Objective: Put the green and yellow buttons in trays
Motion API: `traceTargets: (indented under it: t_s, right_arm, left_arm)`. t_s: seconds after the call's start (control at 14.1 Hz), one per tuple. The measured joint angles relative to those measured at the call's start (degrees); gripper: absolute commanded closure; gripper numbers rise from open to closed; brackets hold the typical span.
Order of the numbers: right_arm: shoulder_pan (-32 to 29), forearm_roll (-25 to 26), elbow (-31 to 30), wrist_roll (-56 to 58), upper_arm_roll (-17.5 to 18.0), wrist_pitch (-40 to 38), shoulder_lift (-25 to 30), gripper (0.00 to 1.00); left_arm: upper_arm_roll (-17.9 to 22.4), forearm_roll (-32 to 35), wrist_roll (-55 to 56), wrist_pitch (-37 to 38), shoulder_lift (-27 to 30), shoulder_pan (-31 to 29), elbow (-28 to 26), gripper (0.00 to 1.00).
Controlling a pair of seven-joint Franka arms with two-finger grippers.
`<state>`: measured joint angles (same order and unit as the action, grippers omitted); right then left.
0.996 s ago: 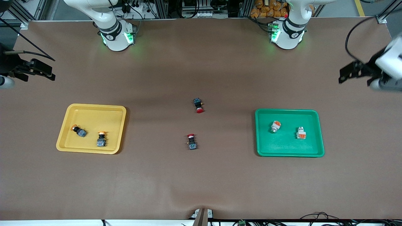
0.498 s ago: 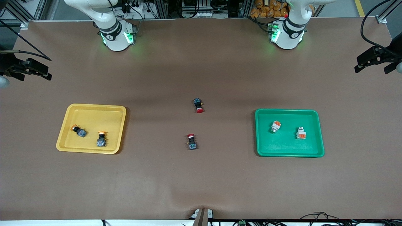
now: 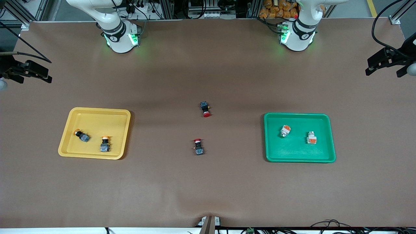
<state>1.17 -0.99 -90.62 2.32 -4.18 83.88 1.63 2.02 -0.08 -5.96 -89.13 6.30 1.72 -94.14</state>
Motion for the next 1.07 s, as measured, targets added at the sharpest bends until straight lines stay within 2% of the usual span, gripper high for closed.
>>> traceTargets:
  t_s: [1.07]
  right_arm:
    - [-0.4,0.0,0.1,0.1,0.1,-2.9,0.7,0.00]
  left_arm:
    - [0.1,0.0,0.4,0.4,-1.8,0.0,1.2,0.00]
